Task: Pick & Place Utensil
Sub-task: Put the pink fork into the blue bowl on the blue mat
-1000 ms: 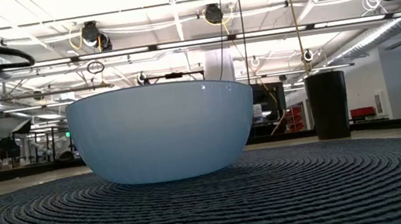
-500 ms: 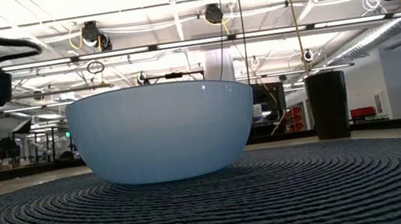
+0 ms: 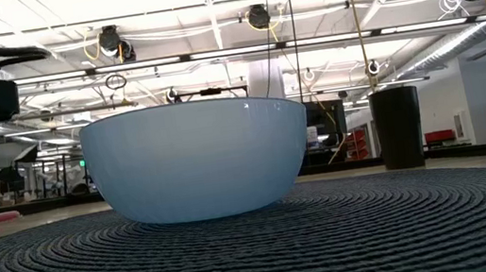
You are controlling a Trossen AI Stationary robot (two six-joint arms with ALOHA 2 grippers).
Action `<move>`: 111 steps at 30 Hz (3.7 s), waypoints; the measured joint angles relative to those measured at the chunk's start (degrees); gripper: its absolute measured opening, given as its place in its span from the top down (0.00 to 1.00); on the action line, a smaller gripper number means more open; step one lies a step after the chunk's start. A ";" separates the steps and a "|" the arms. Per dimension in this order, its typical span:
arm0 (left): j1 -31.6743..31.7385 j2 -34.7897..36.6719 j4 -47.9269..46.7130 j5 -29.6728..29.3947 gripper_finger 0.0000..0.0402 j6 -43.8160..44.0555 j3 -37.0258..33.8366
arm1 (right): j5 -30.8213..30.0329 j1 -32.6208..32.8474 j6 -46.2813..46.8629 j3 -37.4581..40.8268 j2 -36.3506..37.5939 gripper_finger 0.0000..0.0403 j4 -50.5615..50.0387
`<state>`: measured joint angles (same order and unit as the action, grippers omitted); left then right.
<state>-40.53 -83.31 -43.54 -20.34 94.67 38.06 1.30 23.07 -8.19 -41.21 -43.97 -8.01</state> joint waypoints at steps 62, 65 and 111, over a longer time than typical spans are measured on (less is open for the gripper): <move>12.27 -3.36 35.00 -38.94 0.85 -67.23 25.22 | -3.02 0.02 -0.14 0.00 0.00 0.59 0.00; 12.79 -5.58 36.68 -38.10 0.85 -67.20 25.20 | -3.02 0.02 -0.10 0.00 0.00 0.59 -0.04; 14.75 -25.42 51.03 -43.36 0.84 -52.00 25.16 | -2.99 0.01 0.02 5.62 0.00 0.59 3.49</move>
<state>-25.78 -108.73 7.49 -63.70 42.68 63.22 -1.69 23.08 -8.16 -35.59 -43.97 -4.52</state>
